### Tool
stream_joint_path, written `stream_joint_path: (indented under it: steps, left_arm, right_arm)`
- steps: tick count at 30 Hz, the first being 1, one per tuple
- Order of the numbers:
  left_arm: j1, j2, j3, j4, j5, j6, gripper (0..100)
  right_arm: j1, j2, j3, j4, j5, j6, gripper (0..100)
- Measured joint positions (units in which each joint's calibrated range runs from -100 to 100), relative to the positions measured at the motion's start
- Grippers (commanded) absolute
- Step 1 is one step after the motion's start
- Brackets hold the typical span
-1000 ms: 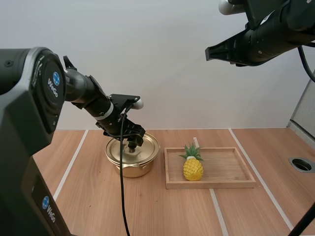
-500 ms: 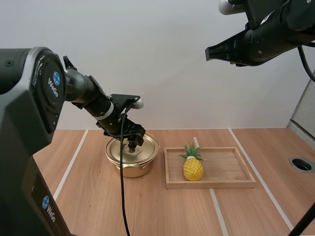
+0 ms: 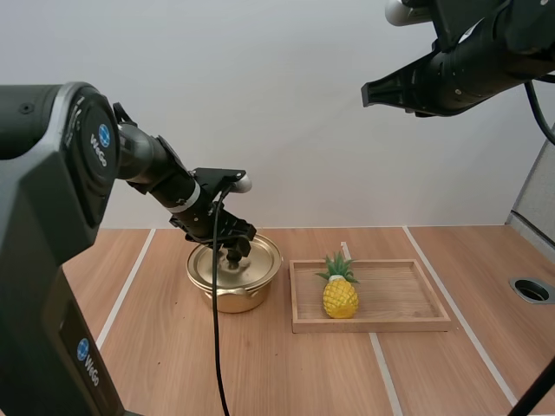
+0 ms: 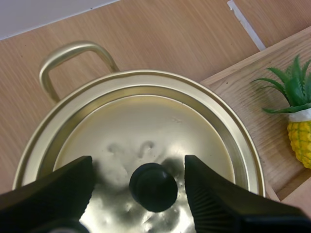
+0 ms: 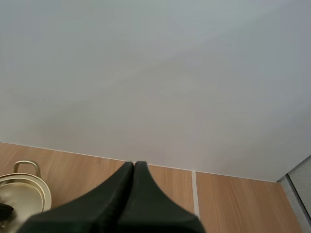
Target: Open the pot, put the pineapple inside, and close it
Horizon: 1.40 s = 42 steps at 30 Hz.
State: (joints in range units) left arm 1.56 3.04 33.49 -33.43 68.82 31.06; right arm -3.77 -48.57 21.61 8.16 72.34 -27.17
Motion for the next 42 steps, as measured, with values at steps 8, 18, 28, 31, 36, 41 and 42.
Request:
stream_joint_path:
  steps: [8,18,28,31,36,41,42]
  left_arm:
    - [0.0,0.0,-0.4,-0.8,3.9,-0.9,0]
    - [0.0,-3.2,0.0,0.0,4.8,-1.9,0]
    - [-0.05,-15.8,-1.8,-0.1,-4.7,-2.3,0]
    - [-0.05,-19.3,-4.5,-0.9,-6.5,-2.7,0]
    - [-0.05,-25.2,-8.7,-1.3,-11.9,-3.8,0]
    - [-0.05,-30.3,-8.9,-1.4,-21.0,-4.8,0]
    - [-0.05,-31.4,-8.9,-1.4,-23.4,-5.0,0]
  right_arm:
    - [0.0,0.0,0.0,0.0,0.0,0.0,0]
    - [0.0,0.0,0.0,0.0,0.0,0.0,0]
    - [0.0,0.0,0.0,0.7,0.0,0.0,0]
    - [0.0,0.0,0.0,0.9,0.0,0.0,0]
    - [0.0,0.0,0.0,1.1,0.2,0.0,0]
    - [0.0,0.0,0.0,1.1,2.1,0.0,0]
    - [0.0,0.0,0.0,1.1,2.3,0.0,0]
